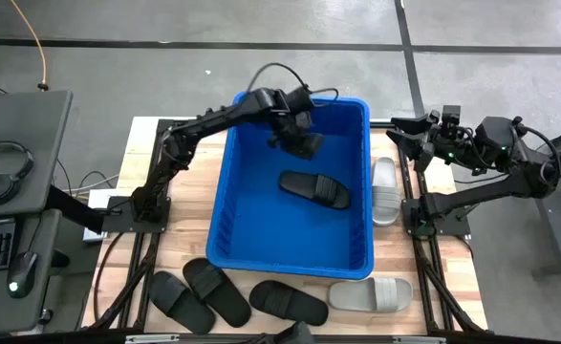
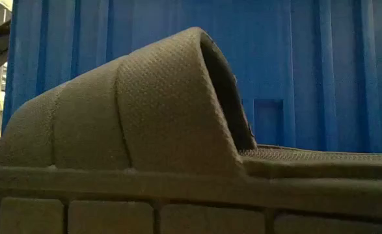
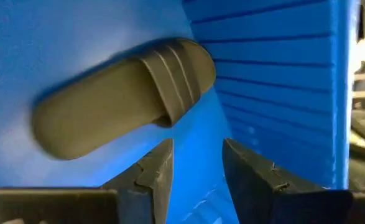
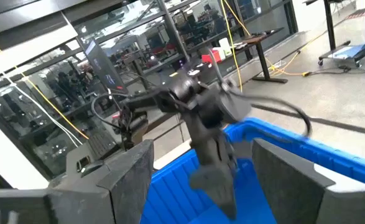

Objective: Pick and place slides into bin
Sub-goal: Put the black slipper into the blue bin

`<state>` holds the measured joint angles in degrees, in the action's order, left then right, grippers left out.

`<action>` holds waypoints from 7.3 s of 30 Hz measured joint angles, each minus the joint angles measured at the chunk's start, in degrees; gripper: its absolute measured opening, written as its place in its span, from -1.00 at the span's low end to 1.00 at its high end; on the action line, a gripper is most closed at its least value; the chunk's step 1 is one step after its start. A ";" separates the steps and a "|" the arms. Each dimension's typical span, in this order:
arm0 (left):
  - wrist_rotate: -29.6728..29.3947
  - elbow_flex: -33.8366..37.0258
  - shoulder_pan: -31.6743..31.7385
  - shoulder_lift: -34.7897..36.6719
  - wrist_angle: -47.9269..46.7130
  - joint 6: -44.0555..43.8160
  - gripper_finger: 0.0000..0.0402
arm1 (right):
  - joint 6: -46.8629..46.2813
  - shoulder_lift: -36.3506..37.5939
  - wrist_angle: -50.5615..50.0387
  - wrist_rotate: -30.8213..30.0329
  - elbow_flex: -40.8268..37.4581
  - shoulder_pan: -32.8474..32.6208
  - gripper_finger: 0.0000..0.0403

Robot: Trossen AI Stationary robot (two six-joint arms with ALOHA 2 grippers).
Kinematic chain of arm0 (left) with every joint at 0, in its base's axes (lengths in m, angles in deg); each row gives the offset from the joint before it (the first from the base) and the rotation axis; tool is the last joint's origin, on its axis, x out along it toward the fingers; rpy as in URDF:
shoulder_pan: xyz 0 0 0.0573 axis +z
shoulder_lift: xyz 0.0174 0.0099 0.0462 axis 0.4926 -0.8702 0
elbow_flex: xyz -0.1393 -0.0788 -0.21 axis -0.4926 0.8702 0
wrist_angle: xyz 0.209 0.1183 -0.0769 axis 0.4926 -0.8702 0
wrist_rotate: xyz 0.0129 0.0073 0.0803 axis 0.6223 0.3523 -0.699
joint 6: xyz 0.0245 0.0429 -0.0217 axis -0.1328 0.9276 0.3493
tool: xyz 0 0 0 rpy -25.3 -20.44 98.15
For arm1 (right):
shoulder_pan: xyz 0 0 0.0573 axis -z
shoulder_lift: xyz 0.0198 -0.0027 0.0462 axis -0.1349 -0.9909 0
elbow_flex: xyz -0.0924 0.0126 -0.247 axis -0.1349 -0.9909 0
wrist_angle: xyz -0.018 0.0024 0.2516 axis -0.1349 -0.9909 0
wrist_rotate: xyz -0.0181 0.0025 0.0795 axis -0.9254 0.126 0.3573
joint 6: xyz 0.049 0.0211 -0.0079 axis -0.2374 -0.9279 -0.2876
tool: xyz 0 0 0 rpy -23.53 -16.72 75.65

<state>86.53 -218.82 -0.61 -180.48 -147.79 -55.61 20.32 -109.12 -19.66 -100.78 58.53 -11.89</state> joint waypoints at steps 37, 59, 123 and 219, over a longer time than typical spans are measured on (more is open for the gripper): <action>-28.71 -0.36 -21.76 39.28 -19.41 2.26 -0.37 | -1.34 -5.68 5.49 12.33 0.00 0.00 0.30; -24.53 -0.32 -51.46 43.33 -19.40 -33.92 -0.91 | -1.08 -6.64 5.53 12.71 0.00 -0.02 0.30; -24.60 26.09 -84.54 14.92 -19.35 -87.39 0.02 | 3.56 -6.83 -0.15 12.24 0.00 0.00 0.30; -16.22 26.30 -82.97 3.29 -19.36 -69.28 -0.97 | -2.54 -11.61 -3.58 12.59 0.00 0.04 0.30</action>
<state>70.31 -192.51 -83.58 -177.19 -167.15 -124.89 17.78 -120.73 -23.25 -88.19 58.53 -11.85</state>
